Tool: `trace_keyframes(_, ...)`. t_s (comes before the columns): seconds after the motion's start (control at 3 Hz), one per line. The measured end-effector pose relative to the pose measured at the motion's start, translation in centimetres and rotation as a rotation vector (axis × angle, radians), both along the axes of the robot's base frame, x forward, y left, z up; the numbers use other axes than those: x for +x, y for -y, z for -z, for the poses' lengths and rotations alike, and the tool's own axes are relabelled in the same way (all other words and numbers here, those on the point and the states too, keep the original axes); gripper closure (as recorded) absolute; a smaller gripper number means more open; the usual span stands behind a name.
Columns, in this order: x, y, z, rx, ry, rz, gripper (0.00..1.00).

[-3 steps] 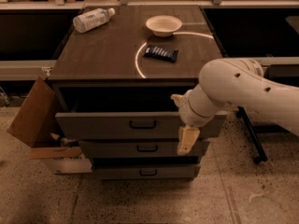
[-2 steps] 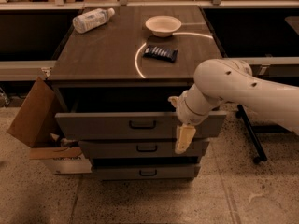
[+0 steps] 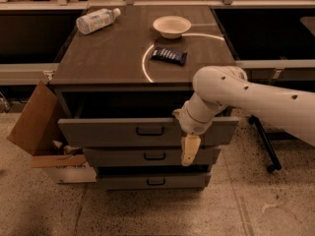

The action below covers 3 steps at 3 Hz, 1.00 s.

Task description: Open top drawer

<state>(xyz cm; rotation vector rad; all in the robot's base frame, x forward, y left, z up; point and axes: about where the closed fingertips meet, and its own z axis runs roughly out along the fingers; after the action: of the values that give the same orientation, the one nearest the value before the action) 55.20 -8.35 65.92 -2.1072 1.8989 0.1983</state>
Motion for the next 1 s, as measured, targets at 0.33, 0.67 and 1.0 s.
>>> trace_keyframes(0.33, -1.1, 0.6, 1.0, -0.010, -0.032, -0.002, 0.26)
trace_keyframes(0.67, -3.2, 1.7, 0.3, -0.014, -0.031, 0.020, 0.49)
trace_keyframes(1.0, -3.2, 1.7, -0.3, -0.014, -0.031, 0.020, 0.72)
